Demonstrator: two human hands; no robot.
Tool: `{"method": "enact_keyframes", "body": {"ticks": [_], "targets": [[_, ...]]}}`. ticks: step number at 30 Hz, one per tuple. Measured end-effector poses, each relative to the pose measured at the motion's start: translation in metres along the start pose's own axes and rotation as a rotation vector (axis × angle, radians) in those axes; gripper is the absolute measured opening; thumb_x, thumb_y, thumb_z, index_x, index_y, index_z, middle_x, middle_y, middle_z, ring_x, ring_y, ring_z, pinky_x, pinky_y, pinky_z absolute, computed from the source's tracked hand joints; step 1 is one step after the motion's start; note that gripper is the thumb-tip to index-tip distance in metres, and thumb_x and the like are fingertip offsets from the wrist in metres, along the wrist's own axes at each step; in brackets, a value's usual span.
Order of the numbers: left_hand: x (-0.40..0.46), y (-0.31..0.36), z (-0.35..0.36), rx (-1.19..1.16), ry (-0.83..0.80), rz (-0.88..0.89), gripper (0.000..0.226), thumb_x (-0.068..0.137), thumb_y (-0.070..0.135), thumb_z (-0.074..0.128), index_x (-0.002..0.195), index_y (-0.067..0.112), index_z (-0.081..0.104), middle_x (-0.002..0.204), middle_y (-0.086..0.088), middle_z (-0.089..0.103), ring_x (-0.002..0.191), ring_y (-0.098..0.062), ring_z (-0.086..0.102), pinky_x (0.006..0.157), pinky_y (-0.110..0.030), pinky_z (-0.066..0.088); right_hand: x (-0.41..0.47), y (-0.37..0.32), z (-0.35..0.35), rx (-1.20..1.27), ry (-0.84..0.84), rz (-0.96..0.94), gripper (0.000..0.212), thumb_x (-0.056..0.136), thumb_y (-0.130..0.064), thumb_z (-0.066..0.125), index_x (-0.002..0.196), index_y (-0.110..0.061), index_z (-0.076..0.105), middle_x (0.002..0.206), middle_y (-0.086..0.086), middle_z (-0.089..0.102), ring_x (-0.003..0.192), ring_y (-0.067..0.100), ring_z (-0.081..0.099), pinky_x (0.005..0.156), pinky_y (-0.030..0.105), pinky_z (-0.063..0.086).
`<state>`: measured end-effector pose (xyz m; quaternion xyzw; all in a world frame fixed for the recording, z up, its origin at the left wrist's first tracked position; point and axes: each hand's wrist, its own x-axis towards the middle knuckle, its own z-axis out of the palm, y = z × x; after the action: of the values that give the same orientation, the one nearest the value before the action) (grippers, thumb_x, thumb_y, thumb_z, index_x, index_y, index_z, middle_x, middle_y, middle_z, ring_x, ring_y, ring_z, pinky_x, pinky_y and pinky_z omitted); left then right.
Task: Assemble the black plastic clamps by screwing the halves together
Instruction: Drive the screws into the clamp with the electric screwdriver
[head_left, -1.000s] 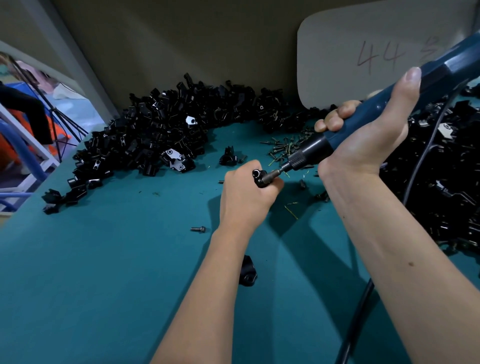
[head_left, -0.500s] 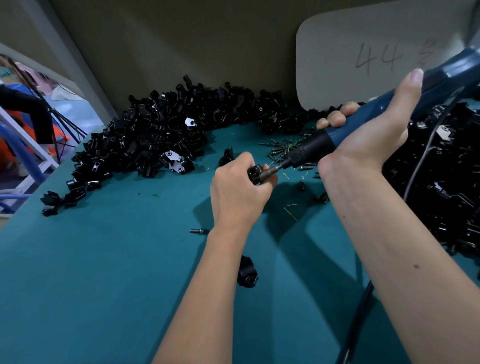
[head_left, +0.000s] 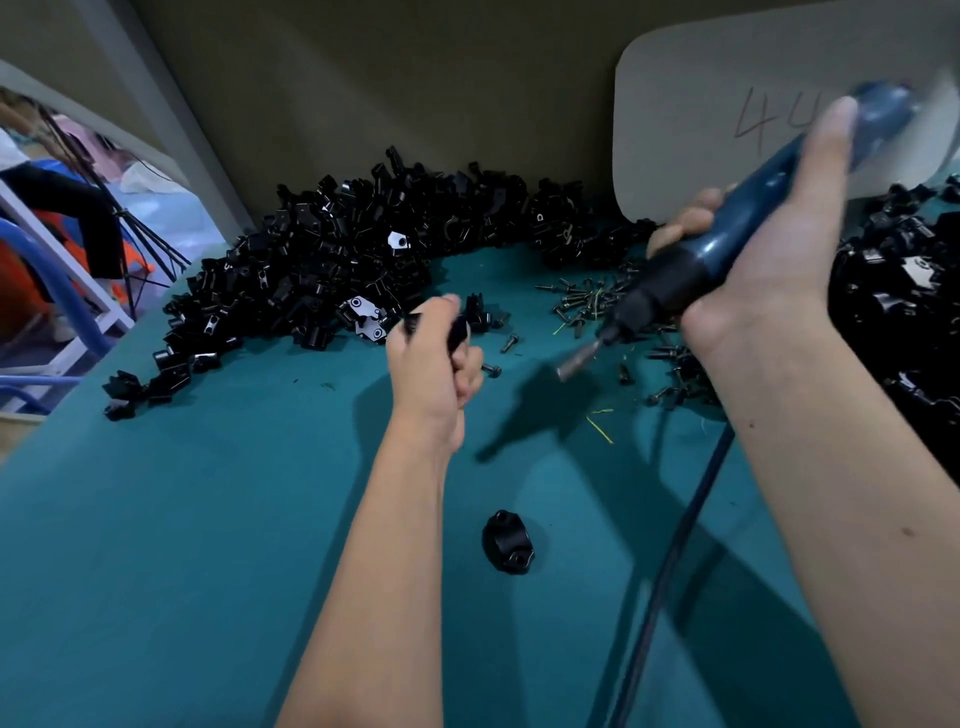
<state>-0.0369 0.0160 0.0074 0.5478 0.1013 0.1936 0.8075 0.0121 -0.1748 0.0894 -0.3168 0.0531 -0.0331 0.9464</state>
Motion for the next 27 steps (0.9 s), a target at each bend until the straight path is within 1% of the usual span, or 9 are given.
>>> {"method": "enact_keyframes", "body": {"ticks": [3,7,9,13,16,18,21,24,27], "targets": [[0.002,0.000,-0.003,-0.191,-0.103,-0.277,0.046,0.102,0.045,0.040,0.064,0.019,0.042,0.058,0.002,0.033,0.040,-0.009,0.022,0.032,-0.021,0.015,0.003,0.014,-0.002,-0.378,-0.003,0.038,0.043,0.090,-0.046,0.077,0.108,-0.013,0.056,0.066,0.002,0.057,0.052,0.016,0.054,0.054,0.030,0.053],[0.000,-0.002,0.003,-0.189,-0.117,-0.346,0.044,0.102,0.040,0.031,0.064,0.018,0.038,0.057,0.001,0.032,0.038,-0.009,0.021,0.030,-0.020,0.016,0.010,0.044,-0.015,-0.841,-0.059,0.093,0.035,0.090,-0.016,0.078,0.114,-0.004,0.055,0.103,0.013,0.058,0.075,0.027,0.063,0.060,0.040,0.063],[0.000,-0.002,0.006,-0.168,-0.082,-0.347,0.043,0.102,0.038,0.030,0.065,0.017,0.038,0.056,0.000,0.032,0.037,-0.009,0.021,0.030,-0.018,0.015,0.010,0.057,-0.024,-1.126,-0.053,0.009,0.035,0.086,-0.025,0.081,0.107,-0.006,0.062,0.101,0.011,0.065,0.082,0.030,0.067,0.068,0.044,0.063],[0.001,-0.003,0.007,-0.134,-0.049,-0.352,0.041,0.103,0.037,0.031,0.069,0.016,0.038,0.056,-0.001,0.033,0.036,-0.010,0.022,0.031,-0.018,0.014,0.009,0.068,-0.034,-1.610,-0.022,-0.209,0.037,0.079,-0.051,0.078,0.080,-0.018,0.064,0.075,0.001,0.064,0.066,0.020,0.062,0.051,0.028,0.040],[0.000,-0.006,0.010,-0.092,-0.032,-0.344,0.040,0.105,0.039,0.033,0.073,0.016,0.038,0.054,-0.001,0.035,0.036,-0.009,0.024,0.031,-0.018,0.014,0.009,0.071,-0.040,-1.674,-0.024,-0.220,0.040,0.081,-0.048,0.079,0.069,-0.017,0.058,0.066,0.000,0.060,0.058,0.017,0.058,0.045,0.024,0.033],[0.000,-0.010,0.013,-0.001,0.009,-0.289,0.041,0.106,0.042,0.034,0.076,0.015,0.039,0.053,0.000,0.040,0.037,-0.010,0.028,0.032,-0.018,0.017,0.009,0.072,-0.042,-1.733,-0.049,-0.225,0.041,0.081,-0.049,0.081,0.074,-0.014,0.061,0.072,0.003,0.062,0.064,0.020,0.061,0.048,0.024,0.035],[-0.001,-0.016,0.021,0.213,0.083,-0.147,0.043,0.107,0.048,0.035,0.083,0.015,0.046,0.052,0.002,0.050,0.039,-0.012,0.039,0.035,-0.019,0.025,0.011,0.066,-0.036,-1.733,-0.120,-0.345,0.041,0.087,-0.050,0.076,0.101,-0.013,0.065,0.103,0.009,0.065,0.097,0.028,0.062,0.075,0.031,0.044],[-0.001,-0.017,0.031,0.284,0.100,-0.046,0.049,0.107,0.054,0.035,0.094,0.011,0.055,0.059,-0.008,0.063,0.047,-0.017,0.052,0.040,-0.025,0.038,0.009,0.050,-0.021,-1.591,-0.435,-0.372,0.026,0.094,-0.051,0.068,0.103,-0.027,0.071,0.094,-0.003,0.069,0.088,0.016,0.063,0.082,0.033,0.050],[-0.005,-0.012,0.046,0.270,0.097,-0.008,0.051,0.104,0.062,0.038,0.096,0.015,0.056,0.095,-0.025,0.071,0.075,-0.028,0.069,0.057,-0.036,0.055,0.002,0.033,-0.015,-1.566,-0.687,-0.301,0.020,0.094,-0.045,0.071,0.108,-0.033,0.074,0.091,-0.006,0.072,0.074,0.007,0.063,0.079,0.029,0.054]]}}
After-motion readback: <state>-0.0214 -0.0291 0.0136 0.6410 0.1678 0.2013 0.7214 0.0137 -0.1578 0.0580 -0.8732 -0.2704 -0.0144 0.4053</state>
